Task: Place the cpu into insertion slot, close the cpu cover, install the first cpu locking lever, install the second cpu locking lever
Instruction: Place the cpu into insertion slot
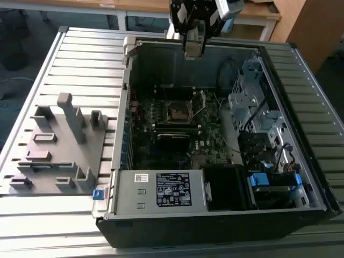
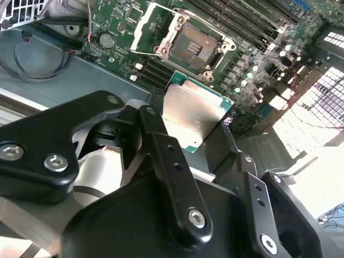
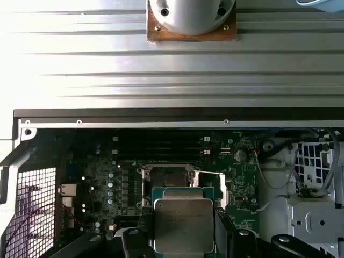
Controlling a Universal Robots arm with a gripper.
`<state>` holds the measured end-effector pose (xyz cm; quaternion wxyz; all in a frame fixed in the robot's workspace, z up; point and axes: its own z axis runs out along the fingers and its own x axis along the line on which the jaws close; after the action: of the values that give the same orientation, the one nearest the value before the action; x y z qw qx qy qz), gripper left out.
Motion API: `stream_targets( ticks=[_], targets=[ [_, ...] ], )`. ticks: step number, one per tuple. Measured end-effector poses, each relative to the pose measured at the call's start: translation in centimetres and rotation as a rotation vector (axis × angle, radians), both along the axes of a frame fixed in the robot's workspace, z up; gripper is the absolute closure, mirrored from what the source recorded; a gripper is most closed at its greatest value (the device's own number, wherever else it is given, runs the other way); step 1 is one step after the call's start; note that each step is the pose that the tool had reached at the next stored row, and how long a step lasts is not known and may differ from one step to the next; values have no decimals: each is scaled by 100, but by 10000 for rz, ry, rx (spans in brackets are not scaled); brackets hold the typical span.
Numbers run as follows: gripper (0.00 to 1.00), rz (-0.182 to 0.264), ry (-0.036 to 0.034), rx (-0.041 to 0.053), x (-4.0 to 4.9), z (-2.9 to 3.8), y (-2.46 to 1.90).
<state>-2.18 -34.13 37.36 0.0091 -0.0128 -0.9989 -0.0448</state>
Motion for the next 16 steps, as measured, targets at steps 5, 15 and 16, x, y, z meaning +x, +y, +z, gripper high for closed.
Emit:
stream_targets(
  ticks=[5, 15, 16],
  targets=[
    [46, 0, 0, 1, 0, 0, 0],
    [46, 0, 0, 2, 0, -37, 0],
    [46, 0, 0, 0, 0, -47, 0]
  ],
)
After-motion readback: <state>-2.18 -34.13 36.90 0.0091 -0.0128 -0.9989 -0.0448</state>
